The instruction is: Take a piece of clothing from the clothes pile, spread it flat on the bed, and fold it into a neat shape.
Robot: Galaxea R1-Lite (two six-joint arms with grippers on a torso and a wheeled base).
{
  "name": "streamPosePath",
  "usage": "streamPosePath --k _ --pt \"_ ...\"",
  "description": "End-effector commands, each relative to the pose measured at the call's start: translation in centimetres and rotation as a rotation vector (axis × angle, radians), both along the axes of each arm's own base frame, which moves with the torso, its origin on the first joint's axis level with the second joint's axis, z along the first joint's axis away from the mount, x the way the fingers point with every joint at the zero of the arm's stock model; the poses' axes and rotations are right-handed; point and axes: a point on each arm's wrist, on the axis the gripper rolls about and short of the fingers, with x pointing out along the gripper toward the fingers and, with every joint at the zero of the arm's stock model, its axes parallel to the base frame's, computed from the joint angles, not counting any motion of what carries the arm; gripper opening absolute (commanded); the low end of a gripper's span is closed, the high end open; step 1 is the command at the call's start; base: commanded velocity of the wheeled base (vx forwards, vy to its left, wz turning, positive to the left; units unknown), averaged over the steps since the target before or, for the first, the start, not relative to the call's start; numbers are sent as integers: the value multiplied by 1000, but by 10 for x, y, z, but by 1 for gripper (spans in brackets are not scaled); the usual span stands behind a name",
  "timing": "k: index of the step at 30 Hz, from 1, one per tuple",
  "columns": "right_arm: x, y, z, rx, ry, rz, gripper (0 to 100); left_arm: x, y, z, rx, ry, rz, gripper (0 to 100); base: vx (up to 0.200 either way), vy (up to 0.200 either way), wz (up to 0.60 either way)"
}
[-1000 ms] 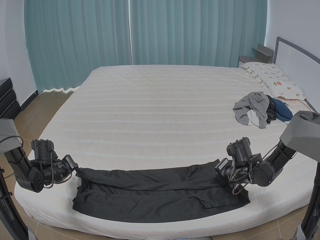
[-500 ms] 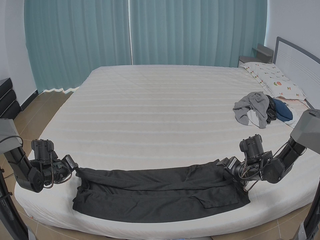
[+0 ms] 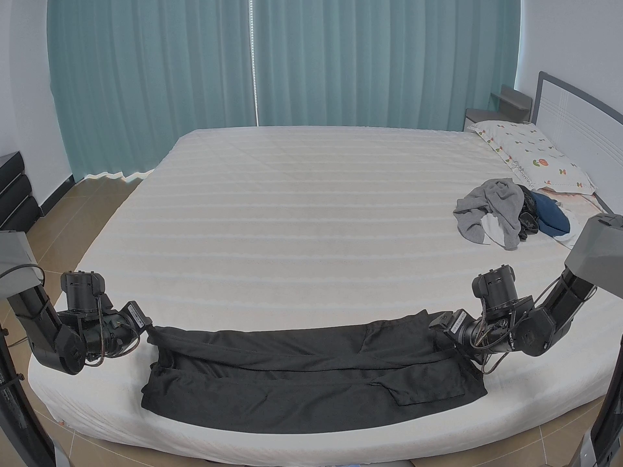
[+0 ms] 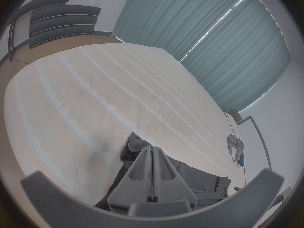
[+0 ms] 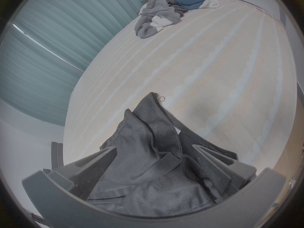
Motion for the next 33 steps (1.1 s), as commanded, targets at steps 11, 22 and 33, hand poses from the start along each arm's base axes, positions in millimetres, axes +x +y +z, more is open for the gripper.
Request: streamPosePath --k 11,22,33 --pt "12 2 -13 -7 16 -5 0 2 1 1 0 -8 2 0 0 0 0" --pt "43 -7 30 40 -160 -60 0 31 6 22 29 -120 21 0 0 0 0" --pt "65 -3 55 78 -313 -87 0 60 18 46 45 -264 113 0 0 0 0"
